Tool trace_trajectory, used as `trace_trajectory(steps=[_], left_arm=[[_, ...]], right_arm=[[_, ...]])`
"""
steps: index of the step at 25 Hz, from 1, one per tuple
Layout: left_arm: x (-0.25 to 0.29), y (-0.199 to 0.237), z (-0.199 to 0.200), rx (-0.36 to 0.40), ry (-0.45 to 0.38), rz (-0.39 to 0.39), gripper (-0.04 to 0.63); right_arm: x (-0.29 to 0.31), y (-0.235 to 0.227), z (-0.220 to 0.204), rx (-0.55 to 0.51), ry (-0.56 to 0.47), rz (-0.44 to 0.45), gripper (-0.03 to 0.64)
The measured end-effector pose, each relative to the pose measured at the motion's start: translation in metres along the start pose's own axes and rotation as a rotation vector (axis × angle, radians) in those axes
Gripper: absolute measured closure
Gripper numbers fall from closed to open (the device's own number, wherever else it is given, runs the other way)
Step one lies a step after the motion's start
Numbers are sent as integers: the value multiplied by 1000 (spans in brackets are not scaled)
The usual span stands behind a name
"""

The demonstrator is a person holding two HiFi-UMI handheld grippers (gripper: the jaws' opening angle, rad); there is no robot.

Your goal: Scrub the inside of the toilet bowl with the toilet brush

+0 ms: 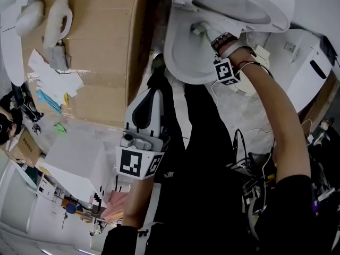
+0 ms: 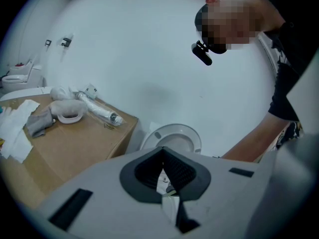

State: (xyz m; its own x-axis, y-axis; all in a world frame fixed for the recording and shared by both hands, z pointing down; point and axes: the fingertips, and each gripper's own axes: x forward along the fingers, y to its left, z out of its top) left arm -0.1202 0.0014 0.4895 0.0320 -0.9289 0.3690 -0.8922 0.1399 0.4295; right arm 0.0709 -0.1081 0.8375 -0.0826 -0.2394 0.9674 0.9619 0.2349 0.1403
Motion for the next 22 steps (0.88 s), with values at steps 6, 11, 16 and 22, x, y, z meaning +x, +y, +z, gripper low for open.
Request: trace_trajectory(steps=[6,11,16,22], left_arm=[[-8,10,0,2,-2,-9,589],[-14,15,9,6,-7,-28,589],[-19,4,29,33,-10,-78,589],[-20,-28,66,118,-17,-162,589]], right_arm=[[-8,-37,10,24,-18,-40,506],[-20,-36,18,153,-18,-13,506],[-60,-21,25,772,-84,72,506],[-147,12,20,1597,-188,77,505]])
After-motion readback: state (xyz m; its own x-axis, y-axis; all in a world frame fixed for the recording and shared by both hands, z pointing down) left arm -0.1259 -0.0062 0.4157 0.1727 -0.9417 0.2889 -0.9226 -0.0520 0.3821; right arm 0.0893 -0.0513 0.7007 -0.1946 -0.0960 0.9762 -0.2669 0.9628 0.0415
